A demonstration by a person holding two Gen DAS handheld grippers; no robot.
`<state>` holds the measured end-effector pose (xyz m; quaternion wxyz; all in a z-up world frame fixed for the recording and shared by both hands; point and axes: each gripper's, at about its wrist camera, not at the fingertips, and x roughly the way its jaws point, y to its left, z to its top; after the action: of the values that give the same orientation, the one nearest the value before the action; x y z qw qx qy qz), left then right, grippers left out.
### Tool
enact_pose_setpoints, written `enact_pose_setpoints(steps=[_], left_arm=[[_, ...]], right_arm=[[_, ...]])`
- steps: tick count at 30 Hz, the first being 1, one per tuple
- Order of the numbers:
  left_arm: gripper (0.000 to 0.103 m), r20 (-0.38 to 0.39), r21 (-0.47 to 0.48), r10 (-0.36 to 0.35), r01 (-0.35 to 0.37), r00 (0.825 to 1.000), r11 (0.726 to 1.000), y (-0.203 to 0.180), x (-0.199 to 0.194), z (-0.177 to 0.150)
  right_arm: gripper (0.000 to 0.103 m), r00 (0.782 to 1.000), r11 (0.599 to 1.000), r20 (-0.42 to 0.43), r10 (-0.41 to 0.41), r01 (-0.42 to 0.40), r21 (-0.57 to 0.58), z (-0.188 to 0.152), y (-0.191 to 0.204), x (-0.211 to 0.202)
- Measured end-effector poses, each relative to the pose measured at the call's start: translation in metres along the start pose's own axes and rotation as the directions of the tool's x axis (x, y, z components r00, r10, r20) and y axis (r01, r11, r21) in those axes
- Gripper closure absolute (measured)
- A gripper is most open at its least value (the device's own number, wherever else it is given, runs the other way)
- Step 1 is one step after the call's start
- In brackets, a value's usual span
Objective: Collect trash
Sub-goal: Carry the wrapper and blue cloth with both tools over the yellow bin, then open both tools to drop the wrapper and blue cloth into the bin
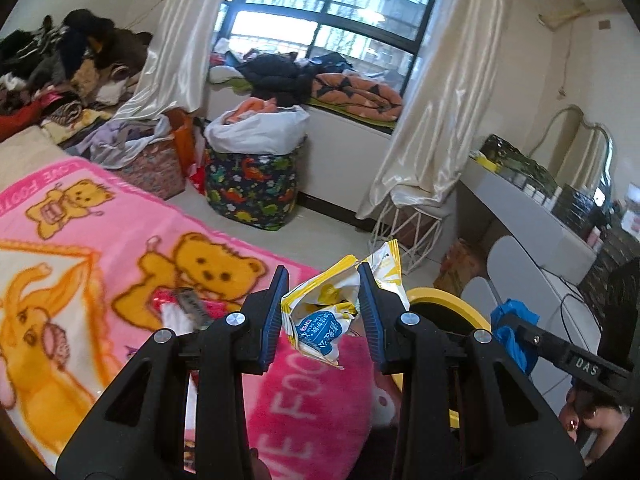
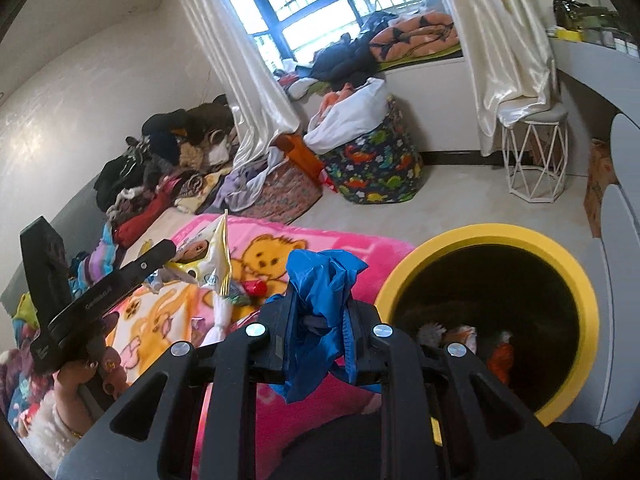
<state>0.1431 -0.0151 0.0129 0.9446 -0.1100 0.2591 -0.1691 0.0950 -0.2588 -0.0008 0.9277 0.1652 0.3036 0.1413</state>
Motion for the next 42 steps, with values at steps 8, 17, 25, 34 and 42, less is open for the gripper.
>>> enact_pose_setpoints(steps=[8,17,25,34,42], left_arm=[[0.075,-0.024,0.058,-0.036,0.037,0.999,0.998,-0.032,0.009,-0.007],[0.075,-0.05,0.096,-0.056,0.061,0.997,0.994,-0.056,0.019,-0.013],[0.075,-0.065,0.136,-0.07,0.078,0.995,0.988,-0.075,0.028,-0.019],[0.075,-0.083,0.176,-0.088,0.102,0.993,0.979,-0.095,0.035,-0.026],[0.075,-0.115,0.232,-0.111,0.135,0.987,0.963,-0.12,0.044,-0.038]], right_arm=[[0.085,0.999,0.999,0.034,-0.025,0.024,0.046,0.004,-0.024,-0.015],[0.085,0.996,0.994,0.07,-0.052,0.045,0.098,0.006,-0.05,-0.03],[0.085,0.99,0.987,0.102,-0.1,0.086,0.133,0.01,-0.073,-0.043],[0.085,0.98,0.979,0.121,-0.157,0.138,0.153,0.012,-0.09,-0.05],[0.085,0.969,0.967,0.127,-0.213,0.19,0.167,0.011,-0.101,-0.053]])
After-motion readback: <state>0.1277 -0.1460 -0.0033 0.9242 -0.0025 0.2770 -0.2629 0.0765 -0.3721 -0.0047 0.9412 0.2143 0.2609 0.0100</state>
